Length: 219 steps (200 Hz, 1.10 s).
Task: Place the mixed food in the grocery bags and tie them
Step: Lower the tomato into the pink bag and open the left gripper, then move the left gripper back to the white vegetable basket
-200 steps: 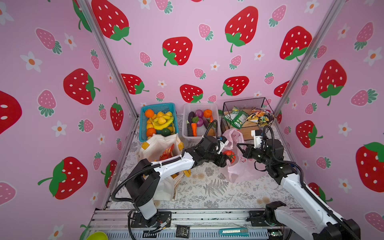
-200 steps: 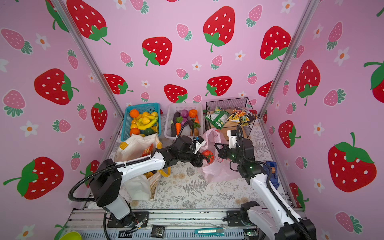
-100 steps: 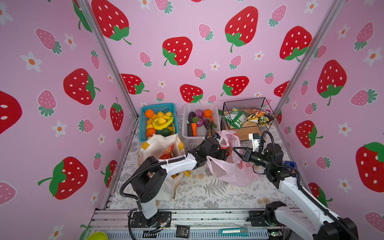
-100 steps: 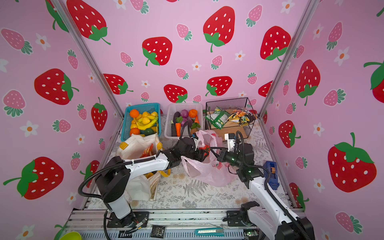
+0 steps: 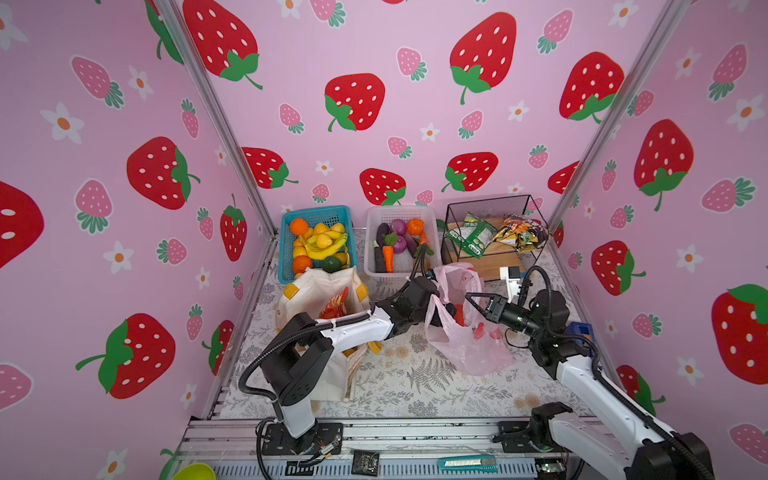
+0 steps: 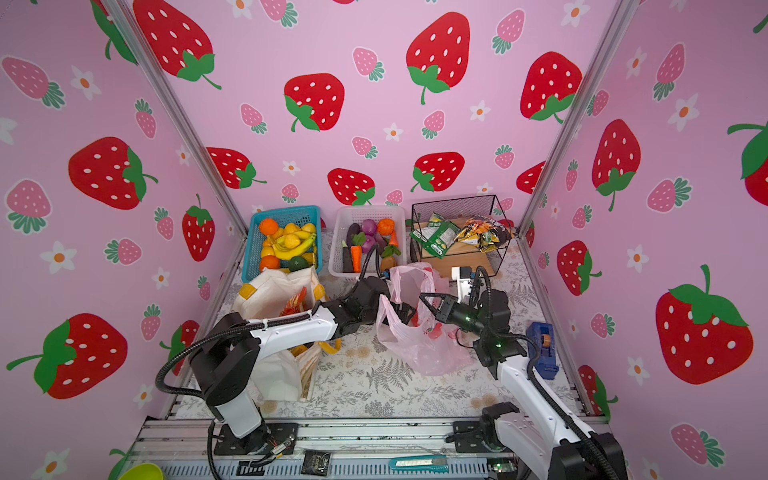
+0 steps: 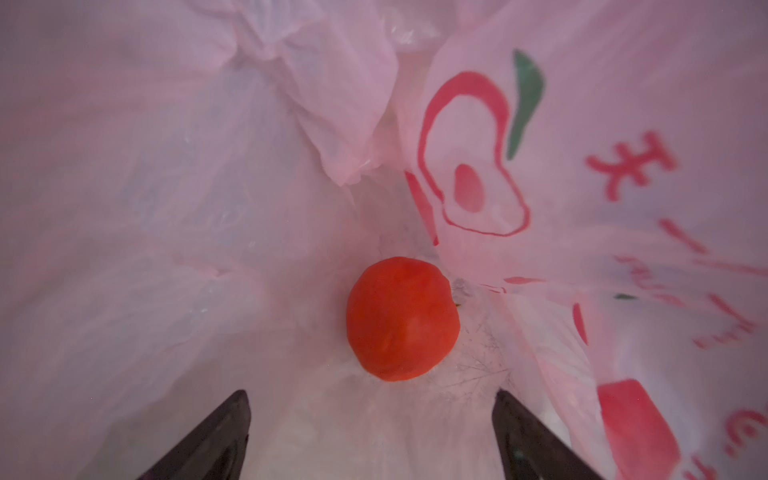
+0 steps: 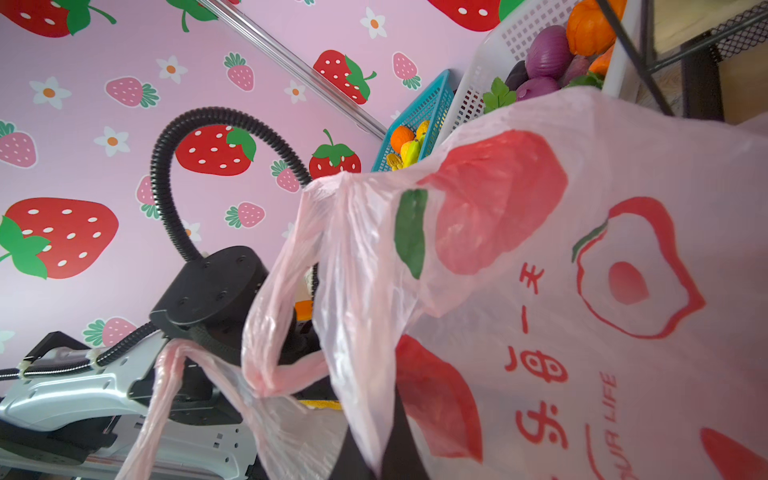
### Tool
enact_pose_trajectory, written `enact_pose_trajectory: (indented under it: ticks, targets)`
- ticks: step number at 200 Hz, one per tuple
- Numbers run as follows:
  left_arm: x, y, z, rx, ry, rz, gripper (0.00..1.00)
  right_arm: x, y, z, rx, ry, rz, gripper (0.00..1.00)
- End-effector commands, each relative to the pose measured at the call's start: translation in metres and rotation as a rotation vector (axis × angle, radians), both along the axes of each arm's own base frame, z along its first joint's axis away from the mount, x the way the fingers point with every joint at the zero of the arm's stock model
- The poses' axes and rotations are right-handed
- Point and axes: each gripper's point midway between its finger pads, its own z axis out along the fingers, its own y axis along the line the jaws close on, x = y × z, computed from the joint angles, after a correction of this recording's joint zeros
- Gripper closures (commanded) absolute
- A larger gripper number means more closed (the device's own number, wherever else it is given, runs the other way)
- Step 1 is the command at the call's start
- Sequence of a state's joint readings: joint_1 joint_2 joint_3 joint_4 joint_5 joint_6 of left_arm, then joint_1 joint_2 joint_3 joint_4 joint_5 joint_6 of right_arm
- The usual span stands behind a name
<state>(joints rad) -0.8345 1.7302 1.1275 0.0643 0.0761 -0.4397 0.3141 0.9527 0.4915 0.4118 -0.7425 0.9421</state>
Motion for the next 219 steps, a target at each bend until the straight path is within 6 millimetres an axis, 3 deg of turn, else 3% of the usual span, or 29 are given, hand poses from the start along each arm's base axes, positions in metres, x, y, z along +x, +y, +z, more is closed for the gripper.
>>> enact_pose_trajectory:
  ticks: [1,42,81,110,136,179,219]
  targets:
    - [-0.012,0.007,0.022,-0.037,-0.011,-0.07,0.06,0.009,-0.011,-0.004,0.004,-0.002,-0.048,1.0]
    - [-0.029,0.03,0.064,-0.092,-0.042,-0.16,0.09,0.032,-0.047,-0.03,-0.117,0.028,-0.22,1.0]
    - [-0.011,0.065,0.082,0.029,-0.101,-0.088,0.1,0.041,-0.06,-0.03,-0.14,0.013,-0.29,1.0]
    - [0.036,0.112,0.091,0.149,-0.161,0.169,0.14,0.043,-0.063,-0.028,-0.15,-0.005,-0.307,1.0]
    - [0.077,0.144,0.083,0.295,-0.126,0.316,0.22,0.043,-0.061,-0.029,-0.154,-0.011,-0.292,1.0]
    - [0.136,0.159,0.054,0.448,-0.061,0.365,0.37,0.042,-0.06,-0.027,-0.164,-0.037,-0.285,1.0]
    - [0.18,0.156,0.027,0.521,-0.016,0.36,0.46,0.044,-0.059,-0.027,-0.168,-0.047,-0.279,1.0]
